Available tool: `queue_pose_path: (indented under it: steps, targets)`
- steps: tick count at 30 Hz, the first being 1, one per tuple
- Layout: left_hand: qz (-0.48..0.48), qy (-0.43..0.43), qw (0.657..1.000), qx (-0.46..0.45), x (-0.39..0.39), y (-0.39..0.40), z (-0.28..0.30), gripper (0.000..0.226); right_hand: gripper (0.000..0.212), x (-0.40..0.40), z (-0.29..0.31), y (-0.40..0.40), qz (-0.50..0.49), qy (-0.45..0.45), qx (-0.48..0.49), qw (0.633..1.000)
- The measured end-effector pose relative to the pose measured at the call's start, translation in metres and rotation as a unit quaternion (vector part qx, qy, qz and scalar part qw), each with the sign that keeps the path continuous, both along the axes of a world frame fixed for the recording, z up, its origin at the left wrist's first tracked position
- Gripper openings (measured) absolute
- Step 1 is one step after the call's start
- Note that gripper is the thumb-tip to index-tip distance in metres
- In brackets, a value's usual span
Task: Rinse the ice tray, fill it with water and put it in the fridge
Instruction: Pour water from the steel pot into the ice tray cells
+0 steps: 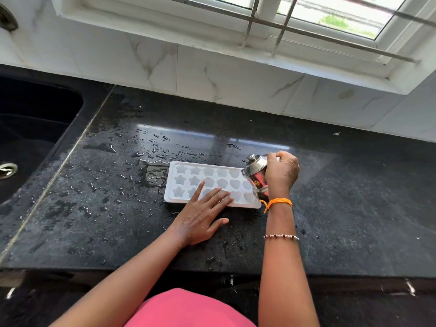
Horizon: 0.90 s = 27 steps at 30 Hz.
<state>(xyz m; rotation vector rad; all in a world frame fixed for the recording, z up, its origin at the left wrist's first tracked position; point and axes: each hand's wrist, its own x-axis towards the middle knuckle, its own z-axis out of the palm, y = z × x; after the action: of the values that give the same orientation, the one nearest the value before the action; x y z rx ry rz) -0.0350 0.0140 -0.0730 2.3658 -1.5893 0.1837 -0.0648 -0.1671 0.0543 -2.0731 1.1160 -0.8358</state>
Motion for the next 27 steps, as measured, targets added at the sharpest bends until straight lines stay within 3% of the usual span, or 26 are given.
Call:
queue_pose_path:
  steps: [14, 21, 27]
  targets:
    - [0.002, -0.003, 1.000, -0.003, -0.001, 0.000, 0.002, 0.062, 0.043, -0.002, 0.003, -0.004, -0.005, -0.025, 0.020, 0.999]
    - [0.003, -0.024, 1.000, -0.013, -0.001, -0.001, 0.002, 0.055, 0.041, -0.005, -0.001, -0.013, -0.015, -0.104, 0.120, 0.987]
    - [0.009, -0.041, 0.999, -0.011, -0.005, -0.001, 0.004, 0.059, 0.045, -0.009, 0.002, -0.016, -0.020, -0.212, 0.223, 0.951]
